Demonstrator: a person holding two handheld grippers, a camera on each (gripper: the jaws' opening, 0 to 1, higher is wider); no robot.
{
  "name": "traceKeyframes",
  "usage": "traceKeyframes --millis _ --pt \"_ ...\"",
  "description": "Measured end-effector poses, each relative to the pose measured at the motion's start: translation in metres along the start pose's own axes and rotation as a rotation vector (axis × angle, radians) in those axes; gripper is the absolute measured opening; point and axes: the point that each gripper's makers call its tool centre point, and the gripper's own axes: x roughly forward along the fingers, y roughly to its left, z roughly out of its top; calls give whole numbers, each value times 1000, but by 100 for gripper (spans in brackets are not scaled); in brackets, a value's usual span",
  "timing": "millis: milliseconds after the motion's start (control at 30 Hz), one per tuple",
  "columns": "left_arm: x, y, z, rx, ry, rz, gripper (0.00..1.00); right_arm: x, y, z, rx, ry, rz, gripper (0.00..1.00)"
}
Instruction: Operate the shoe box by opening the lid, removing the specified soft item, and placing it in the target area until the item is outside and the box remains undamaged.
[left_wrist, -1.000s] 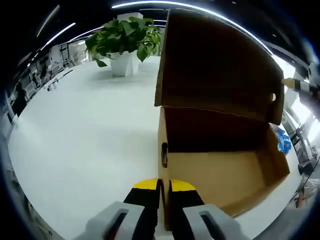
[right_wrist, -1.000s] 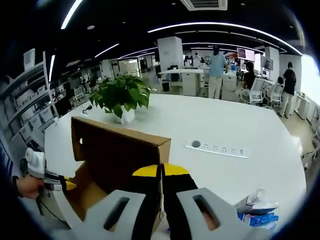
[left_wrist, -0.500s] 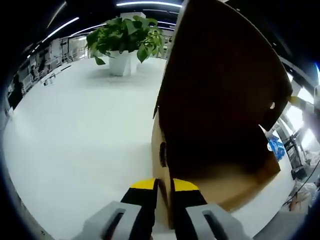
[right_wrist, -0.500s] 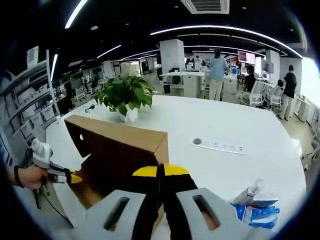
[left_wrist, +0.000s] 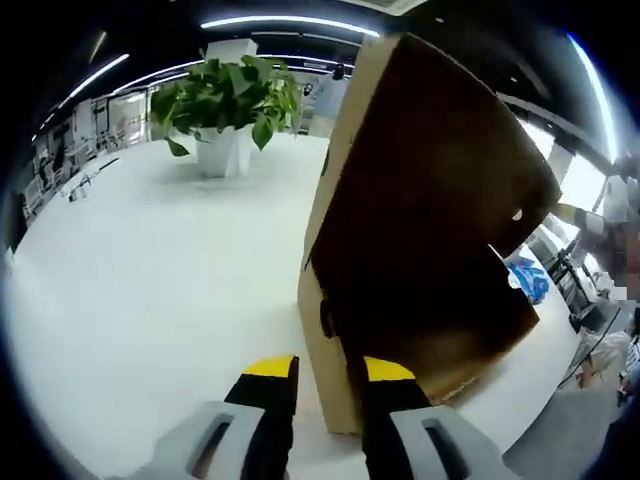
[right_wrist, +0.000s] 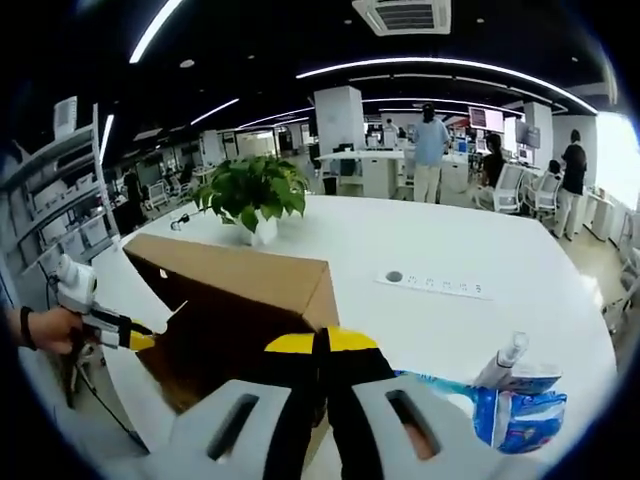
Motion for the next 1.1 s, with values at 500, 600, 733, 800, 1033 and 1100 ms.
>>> traceKeyframes --millis 500,600,733,800,1033,1100 --pt "-26 -26 13 14 -65 -58 25 -16 9 -30 17 -16 -3 0" --pt "-27 -27 11 14 -64 -57 25 -17 8 -35 35 -16 -2 0" --pt "-29 -33 10 2 -74 -75 25 -19 10 -41 40 -9 4 0" --pt "-30 -35 8 -5 -77 -84 24 -20 10 -44 42 -7 7 0" --pt "-33 -42 4 -2 -73 -108 24 -23 12 -58 59 8 10 0" --pt "-35 -44 5 12 -78 -114 24 -25 12 -65 69 20 11 0"
